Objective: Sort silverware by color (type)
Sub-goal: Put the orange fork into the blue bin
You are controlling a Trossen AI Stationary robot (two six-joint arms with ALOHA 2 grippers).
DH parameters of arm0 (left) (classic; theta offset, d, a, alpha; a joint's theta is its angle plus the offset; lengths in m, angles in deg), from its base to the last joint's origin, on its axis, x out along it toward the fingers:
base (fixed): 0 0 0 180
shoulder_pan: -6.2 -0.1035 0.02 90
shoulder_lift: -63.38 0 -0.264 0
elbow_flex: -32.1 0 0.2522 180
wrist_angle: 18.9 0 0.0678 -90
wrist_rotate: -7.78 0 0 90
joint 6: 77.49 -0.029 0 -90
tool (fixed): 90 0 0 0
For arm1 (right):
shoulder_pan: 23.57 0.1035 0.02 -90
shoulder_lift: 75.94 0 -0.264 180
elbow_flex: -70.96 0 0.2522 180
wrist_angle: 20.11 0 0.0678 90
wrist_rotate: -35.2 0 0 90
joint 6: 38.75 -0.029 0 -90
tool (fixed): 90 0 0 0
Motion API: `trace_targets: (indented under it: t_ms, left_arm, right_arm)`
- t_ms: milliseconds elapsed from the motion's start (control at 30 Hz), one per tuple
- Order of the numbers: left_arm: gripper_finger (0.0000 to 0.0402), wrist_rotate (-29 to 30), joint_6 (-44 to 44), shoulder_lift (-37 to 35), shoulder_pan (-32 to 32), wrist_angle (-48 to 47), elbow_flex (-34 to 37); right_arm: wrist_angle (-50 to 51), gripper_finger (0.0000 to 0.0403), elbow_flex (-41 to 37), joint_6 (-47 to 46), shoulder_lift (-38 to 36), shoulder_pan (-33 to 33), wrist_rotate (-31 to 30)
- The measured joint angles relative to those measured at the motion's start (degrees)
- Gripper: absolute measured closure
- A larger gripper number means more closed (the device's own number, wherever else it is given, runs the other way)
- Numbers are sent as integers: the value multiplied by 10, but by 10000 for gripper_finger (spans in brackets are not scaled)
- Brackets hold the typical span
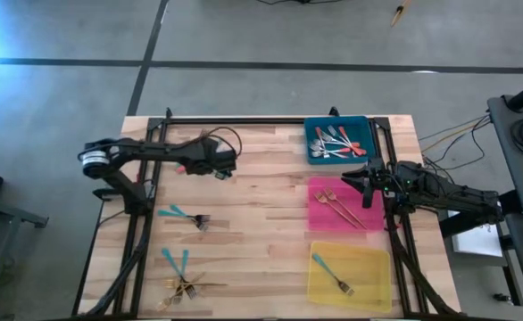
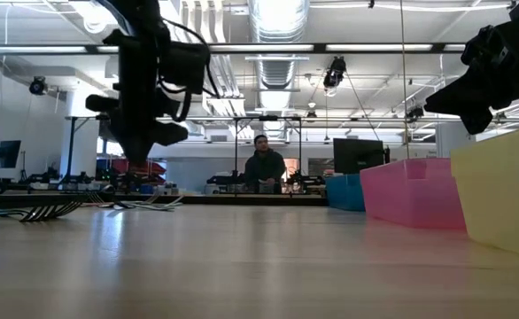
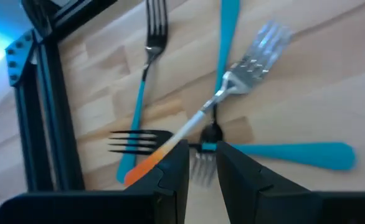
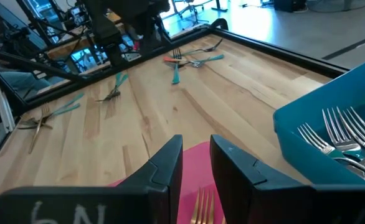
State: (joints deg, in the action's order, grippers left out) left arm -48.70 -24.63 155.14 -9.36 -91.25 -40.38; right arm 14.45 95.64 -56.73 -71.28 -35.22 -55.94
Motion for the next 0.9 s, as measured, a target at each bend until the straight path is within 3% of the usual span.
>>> trace_targets:
  t_ms: [133, 433, 900]
  left_arm:
    - [337, -6, -20, 18, -40, -1, -1]
    - [337, -106, -147, 28, -152, 57, 23]
    - [337, -133, -295, 70, -159, 90, 24]
  right_arm:
    - [0, 330, 0, 0, 0, 0, 0]
    - [0, 330, 0, 0, 0, 0, 0]
    - [0, 330, 0, 0, 0, 0, 0]
